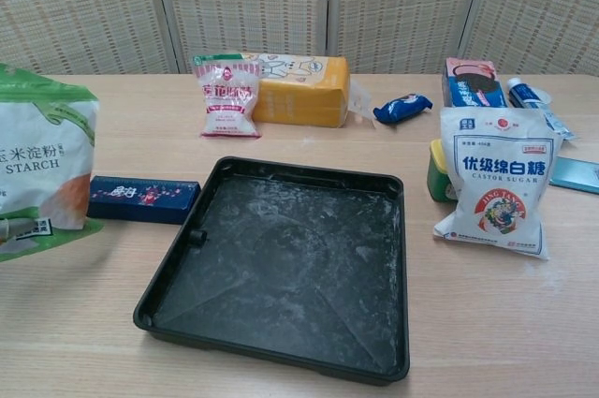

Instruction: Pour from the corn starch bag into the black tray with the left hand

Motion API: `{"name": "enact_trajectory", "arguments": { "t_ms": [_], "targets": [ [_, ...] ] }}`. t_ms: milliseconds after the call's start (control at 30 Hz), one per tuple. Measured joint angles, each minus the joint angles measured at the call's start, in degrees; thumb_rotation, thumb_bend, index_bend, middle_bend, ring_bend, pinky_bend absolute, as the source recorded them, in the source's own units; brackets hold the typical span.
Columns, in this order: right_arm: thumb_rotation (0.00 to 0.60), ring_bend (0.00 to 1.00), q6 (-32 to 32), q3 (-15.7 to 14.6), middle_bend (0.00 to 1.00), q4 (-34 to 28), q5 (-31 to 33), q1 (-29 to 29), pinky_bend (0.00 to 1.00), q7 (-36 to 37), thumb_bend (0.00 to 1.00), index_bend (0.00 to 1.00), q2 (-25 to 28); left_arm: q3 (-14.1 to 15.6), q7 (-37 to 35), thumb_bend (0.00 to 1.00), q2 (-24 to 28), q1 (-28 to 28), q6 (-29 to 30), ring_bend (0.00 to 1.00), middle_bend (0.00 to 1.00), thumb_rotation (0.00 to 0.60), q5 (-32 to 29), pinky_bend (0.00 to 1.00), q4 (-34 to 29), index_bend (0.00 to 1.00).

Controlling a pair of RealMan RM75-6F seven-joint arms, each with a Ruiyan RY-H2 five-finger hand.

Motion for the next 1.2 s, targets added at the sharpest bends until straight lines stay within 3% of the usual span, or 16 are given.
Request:
{"name": "enact_trajectory", "arguments": {
  "t_ms": [333,533,867,1200],
  "targets": [
    [0.600,0.00,-0.41,-0.10,0.00,-0.14,-0.08,0.25,0.00,-0.31,0.28,0.00,-0.14,1.48,13.02,0.36,10.96,-3.45,-8.08,1.00,0.84,0.600,-1.84,1.00,-17.19,0.84],
    [0.600,0.00,-0.15,-0.28,0.00,-0.36,-0.59,0.18,0.00,0.03,0.28,0.00,0.00,0.95,25.28,0.36,15.03,-6.09,-13.78,1.00,0.84,0.600,-7.43,1.00,-24.48,0.84],
    [0.600,0.00,0.07,-0.57,0.00,-0.46,-1.21,0.01,0.00,0.93,0.28,0.00,0.35,-0.56,47.36,0.36,20.55,-12.48,-20.98,1.00,0.84,0.600,-24.76,1.00,-36.41,0.84],
    [0.600,0.00,0.63,-0.78,0.00,-0.71,-1.89,-0.22,0.00,1.51,0.28,0.00,0.57,0.99,68.37,0.37,22.85,-21.40,-19.35,1.00,0.84,0.600,-44.72,1.00,-45.98,0.84]
  ]
}}
